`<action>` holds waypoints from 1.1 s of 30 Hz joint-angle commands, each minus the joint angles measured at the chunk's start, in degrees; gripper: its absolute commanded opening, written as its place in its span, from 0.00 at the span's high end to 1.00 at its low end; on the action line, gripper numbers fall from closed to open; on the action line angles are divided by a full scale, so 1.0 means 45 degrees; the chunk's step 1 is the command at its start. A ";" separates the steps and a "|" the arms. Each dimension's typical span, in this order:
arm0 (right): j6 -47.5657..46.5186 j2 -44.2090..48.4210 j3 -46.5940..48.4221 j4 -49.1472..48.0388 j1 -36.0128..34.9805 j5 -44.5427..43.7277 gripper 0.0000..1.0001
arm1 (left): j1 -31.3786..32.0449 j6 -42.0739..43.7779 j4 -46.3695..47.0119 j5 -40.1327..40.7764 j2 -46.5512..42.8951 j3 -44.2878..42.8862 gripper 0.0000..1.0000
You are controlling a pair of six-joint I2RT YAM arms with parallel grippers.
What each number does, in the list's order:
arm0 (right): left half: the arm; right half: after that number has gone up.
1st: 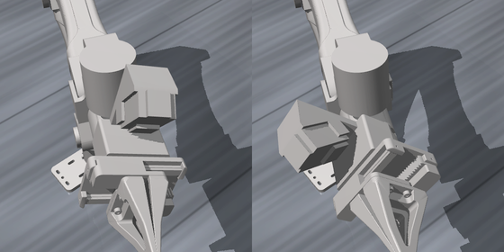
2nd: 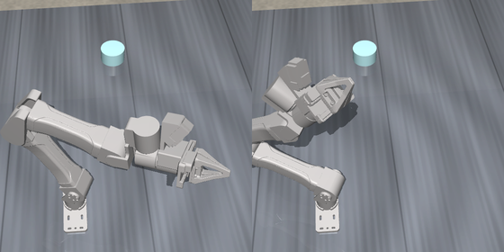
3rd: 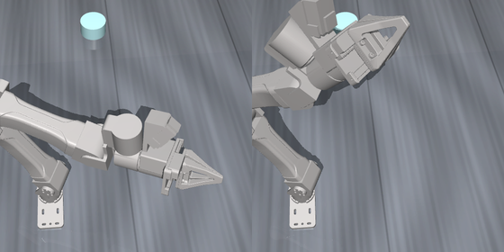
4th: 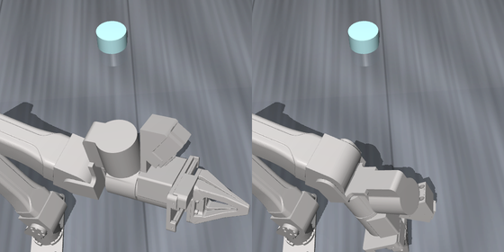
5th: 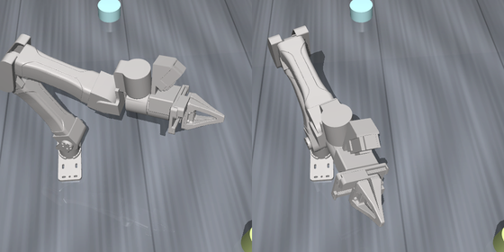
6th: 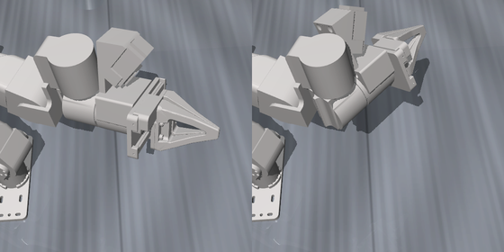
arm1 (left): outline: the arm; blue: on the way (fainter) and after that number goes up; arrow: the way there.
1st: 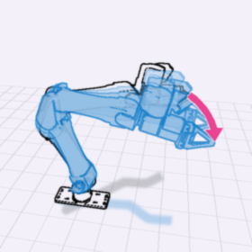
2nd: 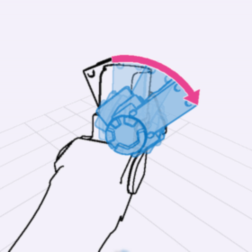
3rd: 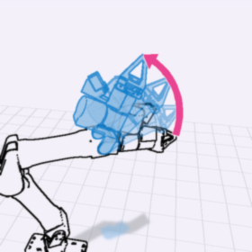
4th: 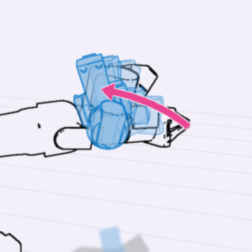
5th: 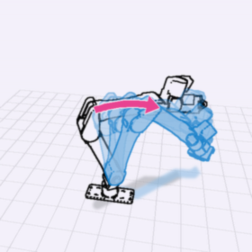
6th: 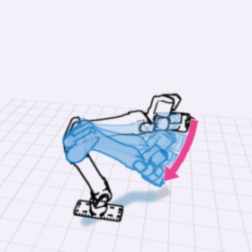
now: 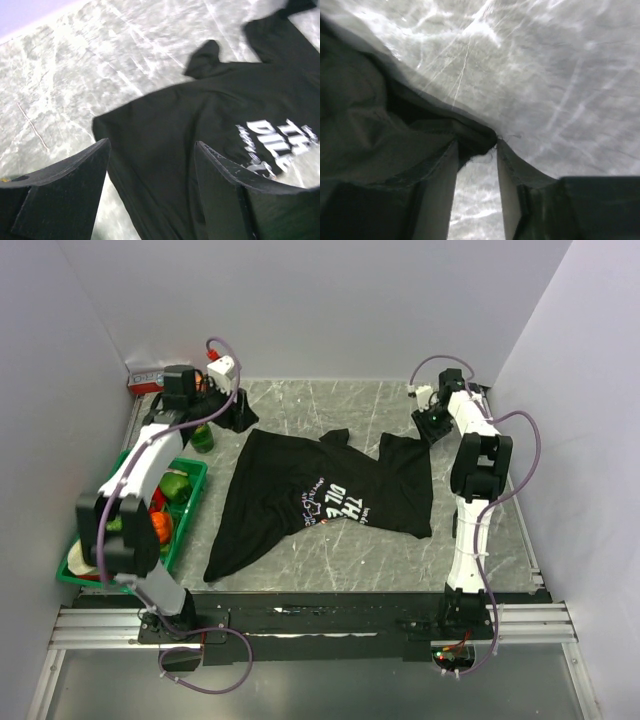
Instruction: Remove the brooch from the garment
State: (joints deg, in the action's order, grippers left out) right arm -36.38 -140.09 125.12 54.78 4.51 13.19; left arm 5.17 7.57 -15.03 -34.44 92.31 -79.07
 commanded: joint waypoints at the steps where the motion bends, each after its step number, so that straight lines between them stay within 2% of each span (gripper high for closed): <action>1: -0.0411 -0.0450 0.0730 0.0697 -0.0182 -0.0294 0.61 | 0.0179 -0.0686 0.0429 0.0951 0.1962 -0.1740 0.27; 2: -0.0508 -0.0450 0.0711 0.0735 -0.0202 -0.0333 0.62 | 0.0218 -0.0745 0.0352 0.1069 0.2759 -0.2036 0.28; 5: -0.0743 -0.0353 0.0459 0.0483 -0.0261 -0.0314 0.76 | 0.0374 -0.0804 0.0176 0.1713 0.4341 -0.3091 0.30; 9: -0.0646 -0.0372 0.0554 0.0364 -0.0261 -0.0061 1.00 | 0.0628 -0.0590 -0.0624 0.2611 0.6104 -0.4516 0.33; 13: -0.0451 -0.0100 0.0282 0.0287 -0.0241 0.0291 1.00 | 0.0726 -0.0628 -0.0799 0.3880 0.7062 -0.4752 0.32; 16: -0.0256 0.0174 0.0125 0.0248 -0.0261 0.0467 1.00 | 0.0804 -0.0510 -0.1599 0.4448 0.8038 -0.5864 0.35; 22: 0.1286 0.0876 0.0203 -0.0377 -0.0183 0.0505 1.00 | 0.0824 -0.0375 -0.2207 0.5463 0.8607 -0.6238 0.45; 25: 0.1716 0.1248 0.0417 -0.0378 -0.0183 0.1110 1.00 | 0.0804 -0.0316 -0.2831 0.5543 0.9153 -0.6686 0.48; 28: 0.1932 0.1560 0.0535 -0.0358 -0.0202 0.1559 1.00 | 0.0805 -0.0355 -0.2794 0.4824 0.9427 -0.6687 0.51; 31: 0.2049 0.1873 0.0555 -0.0358 -0.0202 0.1775 1.00 | 0.0824 -0.0355 -0.2890 0.4005 0.9622 -0.6940 0.69; 32: 0.2127 0.2067 0.0555 -0.0397 -0.0164 0.1795 1.00 | 0.0824 -0.0316 -0.2891 0.3884 0.9623 -0.7019 0.84; 33: 0.2282 0.2185 0.0536 -0.0455 -0.0182 0.1757 1.00 | 0.0824 -0.0296 -0.2930 0.3767 0.9584 -0.7251 0.93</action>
State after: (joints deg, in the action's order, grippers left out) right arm -28.97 -137.34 125.97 54.37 3.73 18.76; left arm 8.56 5.82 -26.13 -12.53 134.10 -108.27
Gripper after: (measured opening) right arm 0.012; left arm 0.222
